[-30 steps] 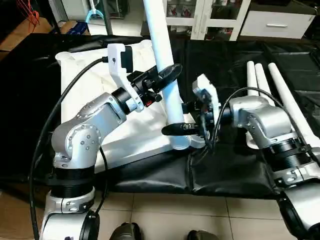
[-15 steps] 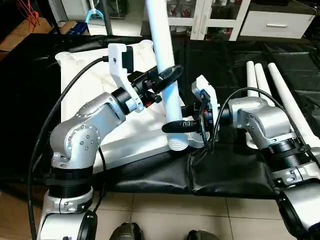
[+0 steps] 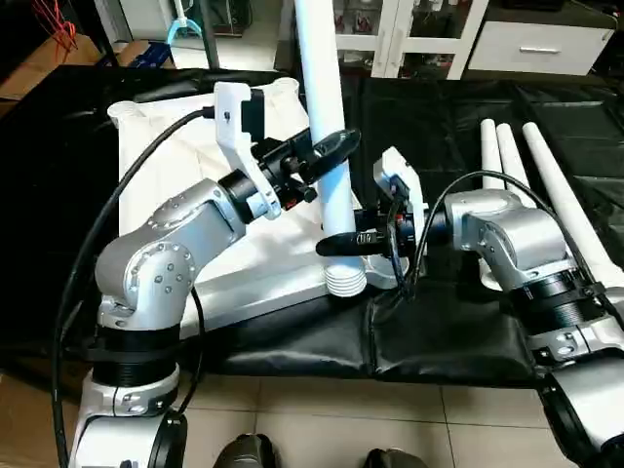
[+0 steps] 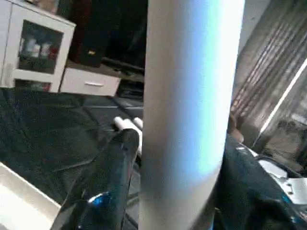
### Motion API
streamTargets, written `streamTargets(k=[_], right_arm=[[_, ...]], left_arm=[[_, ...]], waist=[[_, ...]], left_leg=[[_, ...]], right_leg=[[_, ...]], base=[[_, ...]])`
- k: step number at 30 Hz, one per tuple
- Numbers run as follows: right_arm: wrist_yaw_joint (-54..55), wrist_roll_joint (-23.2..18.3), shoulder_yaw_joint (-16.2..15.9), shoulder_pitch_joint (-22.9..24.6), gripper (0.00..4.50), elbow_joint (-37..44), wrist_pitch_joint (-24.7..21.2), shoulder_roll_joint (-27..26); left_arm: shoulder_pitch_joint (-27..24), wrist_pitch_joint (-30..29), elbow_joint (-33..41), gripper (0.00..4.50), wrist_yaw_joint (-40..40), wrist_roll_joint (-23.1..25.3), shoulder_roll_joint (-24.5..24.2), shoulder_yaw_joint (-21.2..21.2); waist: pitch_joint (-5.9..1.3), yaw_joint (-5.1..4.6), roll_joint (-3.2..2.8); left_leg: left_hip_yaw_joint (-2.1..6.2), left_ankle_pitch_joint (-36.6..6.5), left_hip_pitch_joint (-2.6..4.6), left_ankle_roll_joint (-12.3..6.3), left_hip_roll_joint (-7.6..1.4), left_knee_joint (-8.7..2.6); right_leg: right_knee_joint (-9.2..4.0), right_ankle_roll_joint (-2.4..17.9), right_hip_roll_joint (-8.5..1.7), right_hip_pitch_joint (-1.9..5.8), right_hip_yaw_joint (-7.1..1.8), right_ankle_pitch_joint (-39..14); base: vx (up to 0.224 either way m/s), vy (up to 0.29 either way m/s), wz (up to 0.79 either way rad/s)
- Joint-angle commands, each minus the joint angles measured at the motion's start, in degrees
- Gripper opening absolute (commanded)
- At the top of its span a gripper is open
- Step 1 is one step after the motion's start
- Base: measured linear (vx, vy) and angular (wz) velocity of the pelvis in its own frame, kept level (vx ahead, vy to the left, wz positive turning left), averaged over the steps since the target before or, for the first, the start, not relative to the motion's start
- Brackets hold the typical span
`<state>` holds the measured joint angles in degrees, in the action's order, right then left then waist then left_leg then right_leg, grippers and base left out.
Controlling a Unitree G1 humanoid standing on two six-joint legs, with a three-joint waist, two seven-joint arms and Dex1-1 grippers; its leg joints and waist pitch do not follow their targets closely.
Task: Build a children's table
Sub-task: Pick table leg
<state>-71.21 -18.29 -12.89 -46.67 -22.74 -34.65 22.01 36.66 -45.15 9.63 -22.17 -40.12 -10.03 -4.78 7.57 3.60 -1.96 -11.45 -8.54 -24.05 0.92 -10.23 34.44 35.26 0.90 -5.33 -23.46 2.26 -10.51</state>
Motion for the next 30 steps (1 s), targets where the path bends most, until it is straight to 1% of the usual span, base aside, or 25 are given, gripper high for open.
streamTargets(k=[1,3,5,7,8,9,11,12,13,14,15,16,17,18,19,20,21,22,23,24,25,26,27,28,30], right_arm=[[0.4,-0.5,1.4,-0.5,1.87,0.1,1.1,-0.2],[0.9,-0.6,2.0,-0.7,1.87,-0.3,1.3,-0.4],[1.9,-0.9,3.5,-1.4,1.87,-1.8,2.4,-0.6],[3.9,-1.4,6.0,-2.5,1.87,-4.6,3.8,-1.0],[3.9,-1.4,6.0,-2.5,1.87,-4.6,3.8,-1.0],[5.4,-2.1,8.1,-3.7,1.87,-7.3,4.9,-1.4],[7.4,-3.5,11.2,-5.4,1.87,-11.3,6.0,-1.8],[8.1,-4.4,13.1,-6.4,1.87,-14.1,6.6,-1.8],[8.1,-5.2,14.7,-7.4,1.87,-17.3,7.1,-1.5],[7.9,-5.6,15.4,-7.8,1.86,-18.8,7.2,-1.3],[6.9,-6.3,16.5,-8.6,1.86,-21.8,7.1,-0.5],[5.4,-6.7,17.1,-9.2,1.86,-24.4,6.6,0.3],[2.9,-6.5,17.2,-9.7,1.86,-27.2,5.9,1.7],[1.2,-6.5,17.0,-10.0,1.86,-28.4,4.9,2.7],[1.2,-6.5,17.0,-10.0,1.86,-28.4,4.9,2.7],[0.1,-6.4,17.0,-10.3,1.86,-29.5,4.4,3.2],[-0.6,-7.3,18.4,-11.3,1.86,-31.9,2.8,4.3],[-0.6,-7.3,18.4,-11.3,1.86,-31.9,2.8,4.3],[-0.8,-7.4,19.4,-12.0,1.86,-33.5,2.7,4.8],[-0.7,-7.4,19.5,-12.1,1.86,-33.7,2.7,4.9],[-0.8,-7.2,19.7,-12.5,1.86,-34.7,3.0,5.1],[-1.7,-6.8,19.7,-13.1,1.86,-35.9,3.5,5.4],[-2.2,-6.6,19.6,-13.5,1.86,-36.8,3.8,5.7],[-3.2,-6.2,19.4,-13.9,1.86,-37.7,4.3,6.0],[-3.8,-6.0,19.2,-14.1,1.86,-38.3,4.5,6.2]], left_arm=[[0.8,0.0,-0.3,2.88,0.9,0.2,-0.6,-2.0],[1.0,0.5,-0.4,2.96,1.0,0.1,-0.7,-2.7],[1.3,1.6,-0.8,3.21,1.2,-0.4,-1.1,-4.4],[1.9,5.2,-1.5,3.37,2.3,0.3,-0.8,-6.5],[1.9,5.2,-1.5,3.39,2.3,0.3,-0.8,-6.5],[2.4,7.6,-2.2,3.46,2.9,0.2,-0.6,-8.3],[2.7,9.0,-2.6,3.71,2.7,-1.2,-0.4,-10.7],[2.7,9.4,-2.4,3.78,2.2,-3.3,-0.2,-12.5],[2.2,9.2,-1.8,3.78,1.0,-5.6,-0.1,-14.1],[1.9,9.1,-1.5,3.8,0.4,-6.7,-0.1,-14.7],[0.8,8.1,-0.7,3.8,-2.0,-8.6,-0.8,-15.1],[-1.0,7.3,0.2,3.8,-4.9,-8.4,-2.5,-13.9],[-5.5,6.7,2.2,3.8,-10.4,-2.5,-8.1,-7.1],[-8.4,7.8,2.9,3.8,-13.3,3.5,-12.6,-0.1],[-8.4,7.8,2.9,3.8,-13.3,3.5,-12.6,-0.1],[-10.2,8.7,3.1,3.8,-15.1,7.4,-15.5,4.5],[-13.9,11.1,2.6,3.8,-17.9,14.2,-19.9,13.5],[-13.9,11.1,2.6,3.8,-17.9,14.2,-19.9,13.5],[-16.0,13.5,2.2,3.8,-19.2,17.6,-21.3,17.9],[-16.2,13.8,2.1,3.8,-19.4,17.9,-21.4,18.4],[-16.8,14.6,2.0,3.8,-19.9,18.5,-21.7,19.5],[-17.2,15.1,1.4,3.8,-19.9,19.0,-21.6,20.3],[-17.3,16.3,0.5,3.8,-20.0,20.4,-21.8,21.3],[-17.6,17.1,-0.1,3.8,-20.2,21.7,-21.9,22.2],[-17.8,17.7,-0.6,3.8,-20.5,22.7,-21.9,22.8]], waist=[[-5.31,0.13,0.38],[-5.24,0.03,0.39],[-5.23,0.02,0.4],[-5.17,-0.03,0.37],[-5.15,-0.03,0.32],[-5.12,-0.03,0.46],[-5.2,-0.17,0.43],[-5.2,-0.17,0.44],[-5.24,-0.13,0.22],[-5.33,-0.09,0.25],[-5.35,0.18,0.23],[-5.21,0.12,0.33],[-5.27,0.17,0.31],[-5.25,0.02,0.41],[-5.07,-0.03,0.21],[-5.2,0.23,0.15],[-5.12,0.22,0.16],[-5.07,0.19,0.08],[-4.95,0.03,0.22],[-5.2,0.17,0.15],[-5.14,0.1,0.16],[-5.11,-0.03,0.36],[-4.99,0.03,0.27],[-4.84,-0.01,0.27],[-4.78,-0.07,0.32]], left_leg=[[1.32,-9.6,2.38,-2.96,-2.53,-3.66],[1.31,-9.8,2.38,-2.87,-2.5,-3.71],[1.3,-9.6,2.42,-2.85,-2.49,-3.68],[1.31,-10.1,2.41,-2.68,-2.44,-3.74],[1.3,-10.4,2.45,-2.52,-2.45,-3.75],[1.3,-10.5,2.49,-2.45,-2.47,-3.76],[1.32,-10.1,2.43,-2.45,-2.44,-3.75],[1.23,-9.6,2.42,-2.6,-2.41,-3.67],[1.16,-8.9,2.46,-2.87,-2.33,-3.59],[1.04,-8.9,2.47,-2.97,-2.2,-3.43],[0.97,-8.8,2.52,-3.23,-2.23,-3.4],[1.0,-8.7,2.34,-3.45,-2.32,-3.5],[1.04,-8.5,2.35,-3.99,-2.44,-3.51],[1.17,-8.6,2.33,-4.86,-2.61,-3.56],[1.11,-9.1,2.57,-5.25,-2.72,-3.68],[1.2,-8.8,2.74,-5.33,-2.7,-3.53],[1.24,-8.2,2.49,-5.23,-2.85,-3.59],[1.21,-8.6,2.44,-5.15,-2.86,-3.69],[0.98,-8.9,2.45,-4.38,-2.84,-3.78],[1.11,-8.5,2.52,-4.23,-2.92,-3.65],[0.9,-8.4,2.36,-3.62,-2.8,-3.67],[0.85,-8.8,2.28,-3.51,-2.77,-3.65],[0.8,-9.8,2.32,-3.18,-2.74,-3.7],[0.77,-11.4,2.39,-2.93,-2.75,-3.72],[0.82,-12.5,2.35,-2.37,-2.78,-3.79]], right_leg=[[-3.14,15.4,-2.5,2.55,-1.64,-4.7],[-3.19,15.3,-2.47,2.49,-1.64,-5.0],[-3.18,15.3,-2.47,2.41,-1.66,-4.9],[-3.33,15.3,-2.5,2.41,-1.63,-5.5],[-3.37,15.2,-2.51,2.39,-1.62,-5.8],[-3.31,15.2,-2.51,2.34,-1.66,-5.7],[-3.2,15.3,-2.56,2.52,-1.61,-5.2],[-3.11,15.4,-2.49,2.43,-1.59,-4.6],[-3.02,16.0,-2.48,2.42,-1.57,-3.6],[-2.94,16.7,-2.54,2.41,-1.54,-3.4],[-2.92,17.1,-2.33,2.36,-1.43,-3.2],[-2.92,17.1,-2.24,2.39,-1.41,-3.0],[-2.82,17.1,-2.17,2.4,-1.24,-3.2],[-2.75,15.9,-1.98,2.3,-1.02,-4.5],[-3.02,15.0,-2.04,2.01,-1.13,-6.4],[-3.12,14.8,-2.15,1.92,-1.16,-6.8],[-3.03,14.9,-2.39,1.97,-1.29,-6.6],[-3.01,14.8,-2.26,1.99,-1.22,-7.0],[-2.97,15.3,-2.39,1.88,-1.38,-6.9],[-2.98,15.6,-2.55,1.95,-1.41,-6.2],[-2.78,16.7,-2.42,1.95,-1.4,-4.7],[-2.73,17.0,-2.4,1.95,-1.42,-4.6],[-2.82,17.2,-2.46,1.95,-1.44,-5.4],[-3.06,17.0,-2.49,1.85,-1.5,-6.9],[-3.11,16.5,-2.65,1.94,-1.58,-8.6]], base=[[0.0,0.0,0.0],[0.0,0.0,0.0],[0.0,0.0,0.0],[0.0,0.0,0.0],[0.0,0.0,0.0],[0.0,0.0,0.0],[0.0,0.0,0.0],[0.0,0.0,0.0],[0.0,0.0,0.0],[0.0,0.0,0.0],[0.0,0.0,0.0],[0.0,0.0,0.0],[0.0,0.0,0.0],[0.0,0.0,0.0],[0.0,0.0,0.0],[0.0,0.0,0.0],[0.0,0.0,0.0],[0.0,0.0,0.0],[0.0,0.0,0.0],[0.0,0.0,0.0],[0.0,0.0,0.0],[0.0,0.0,0.0],[0.0,0.0,0.0],[0.0,0.0,0.0],[0.0,0.0,0.0]])
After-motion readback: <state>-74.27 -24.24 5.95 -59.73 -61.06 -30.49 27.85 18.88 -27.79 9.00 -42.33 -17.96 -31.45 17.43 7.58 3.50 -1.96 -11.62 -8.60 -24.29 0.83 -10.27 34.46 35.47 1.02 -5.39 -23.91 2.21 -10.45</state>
